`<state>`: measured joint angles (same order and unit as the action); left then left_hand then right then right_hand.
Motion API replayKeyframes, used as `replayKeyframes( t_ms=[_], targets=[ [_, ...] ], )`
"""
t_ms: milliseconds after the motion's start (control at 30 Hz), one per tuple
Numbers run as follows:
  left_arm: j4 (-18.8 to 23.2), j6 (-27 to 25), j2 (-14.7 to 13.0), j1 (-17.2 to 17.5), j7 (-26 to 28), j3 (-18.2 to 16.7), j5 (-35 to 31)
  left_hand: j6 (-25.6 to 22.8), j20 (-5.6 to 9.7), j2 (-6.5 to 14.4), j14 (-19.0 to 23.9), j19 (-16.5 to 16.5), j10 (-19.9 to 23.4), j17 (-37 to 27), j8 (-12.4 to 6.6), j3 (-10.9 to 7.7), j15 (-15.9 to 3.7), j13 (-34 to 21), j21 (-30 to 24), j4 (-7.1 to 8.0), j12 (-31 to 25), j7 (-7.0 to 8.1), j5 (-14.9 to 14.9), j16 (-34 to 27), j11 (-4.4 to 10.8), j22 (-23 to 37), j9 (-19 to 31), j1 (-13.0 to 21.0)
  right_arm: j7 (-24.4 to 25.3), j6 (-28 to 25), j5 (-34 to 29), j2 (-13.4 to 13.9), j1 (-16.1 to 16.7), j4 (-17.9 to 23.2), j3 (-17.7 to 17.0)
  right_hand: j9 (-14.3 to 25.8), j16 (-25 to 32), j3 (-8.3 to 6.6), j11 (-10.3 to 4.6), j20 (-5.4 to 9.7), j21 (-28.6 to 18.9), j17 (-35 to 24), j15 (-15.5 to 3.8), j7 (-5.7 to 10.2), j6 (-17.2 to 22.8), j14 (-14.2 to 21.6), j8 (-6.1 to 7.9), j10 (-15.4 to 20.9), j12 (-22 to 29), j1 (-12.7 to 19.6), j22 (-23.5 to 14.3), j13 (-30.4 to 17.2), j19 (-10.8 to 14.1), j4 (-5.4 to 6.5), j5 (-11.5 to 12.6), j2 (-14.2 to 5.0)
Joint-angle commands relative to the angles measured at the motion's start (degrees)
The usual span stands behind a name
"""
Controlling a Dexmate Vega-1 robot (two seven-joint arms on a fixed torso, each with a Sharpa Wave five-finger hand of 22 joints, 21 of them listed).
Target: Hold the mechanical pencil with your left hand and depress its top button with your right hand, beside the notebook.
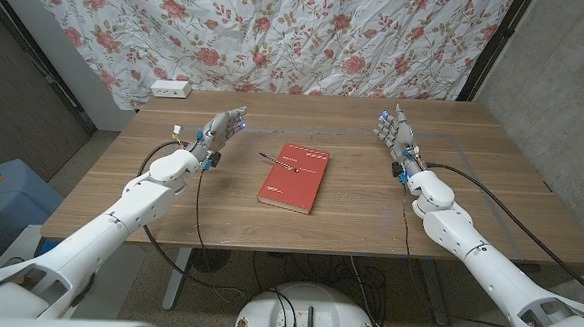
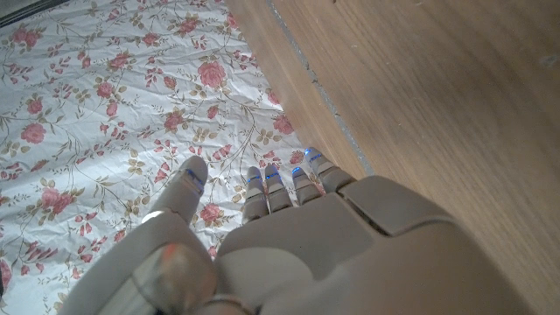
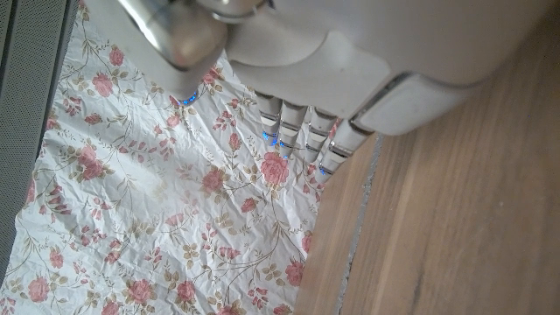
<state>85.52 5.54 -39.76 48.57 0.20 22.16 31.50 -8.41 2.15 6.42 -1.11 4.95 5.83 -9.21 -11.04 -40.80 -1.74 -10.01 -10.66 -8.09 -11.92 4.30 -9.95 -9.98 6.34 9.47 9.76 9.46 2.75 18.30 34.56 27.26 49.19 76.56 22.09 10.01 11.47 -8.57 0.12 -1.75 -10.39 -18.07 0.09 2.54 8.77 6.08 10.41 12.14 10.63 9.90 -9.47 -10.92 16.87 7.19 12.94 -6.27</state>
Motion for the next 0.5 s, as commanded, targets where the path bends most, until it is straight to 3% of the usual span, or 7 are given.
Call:
replayKeyframes(
  t_ms=[33,233,500],
  targets=[
    [8.8,-7.2,-5.5,0.5,3.6,1.5,-6.3,-0.5,3.42,-0.2,-0.2,-0.6,0.1,-0.3,0.0,-0.07,-5.34,-0.1,0.3,-0.78,0.1,0.56,0.1,0.1,0.49,0.1,0.1,0.8,-0.5,1.2,0.8,0.1,0.9,-0.1,-0.8,0.1,0.1,-0.32,-0.24,0.75,-0.2,0.2,-0.47,0.21,0.8,0.1,0.66,0.8,0.6,0.6,-0.2,-0.1,0.0,-0.31,0.2,-0.29],
    [12.2,-9.6,-8.7,0.0,2.8,2.8,-10.7,-0.6,4.63,-1.0,-2.3,-2.0,-0.1,-0.3,0.06,-0.08,-6.82,-0.1,0.5,-2.59,0.6,2.81,-0.1,0.4,2.18,0.1,0.1,2.7,-1.4,1.9,1.4,0.0,0.9,-1.1,-1.1,0.1,0.1,-0.42,-0.38,0.93,-0.2,0.4,-0.59,0.17,1.0,0.1,0.69,1.0,0.7,0.6,-0.2,0.0,0.0,-0.42,0.2,-0.32],
    [14.1,-9.1,-12.1,-0.1,0.2,3.0,-14.0,-2.2,5.7,-2.2,-2.5,-2.0,1.1,-0.3,-0.61,-0.01,-7.7,0.0,0.2,-3.03,0.5,5.59,0.0,0.0,4.9,0.0,0.1,5.5,-1.1,1.9,1.5,0.3,1.4,-0.4,-1.4,0.1,0.1,-0.55,-0.49,0.99,-0.3,0.6,-0.6,0.21,1.2,0.2,0.69,1.0,0.7,0.6,-0.2,0.0,0.0,-0.56,0.3,-0.38]
  ],
)
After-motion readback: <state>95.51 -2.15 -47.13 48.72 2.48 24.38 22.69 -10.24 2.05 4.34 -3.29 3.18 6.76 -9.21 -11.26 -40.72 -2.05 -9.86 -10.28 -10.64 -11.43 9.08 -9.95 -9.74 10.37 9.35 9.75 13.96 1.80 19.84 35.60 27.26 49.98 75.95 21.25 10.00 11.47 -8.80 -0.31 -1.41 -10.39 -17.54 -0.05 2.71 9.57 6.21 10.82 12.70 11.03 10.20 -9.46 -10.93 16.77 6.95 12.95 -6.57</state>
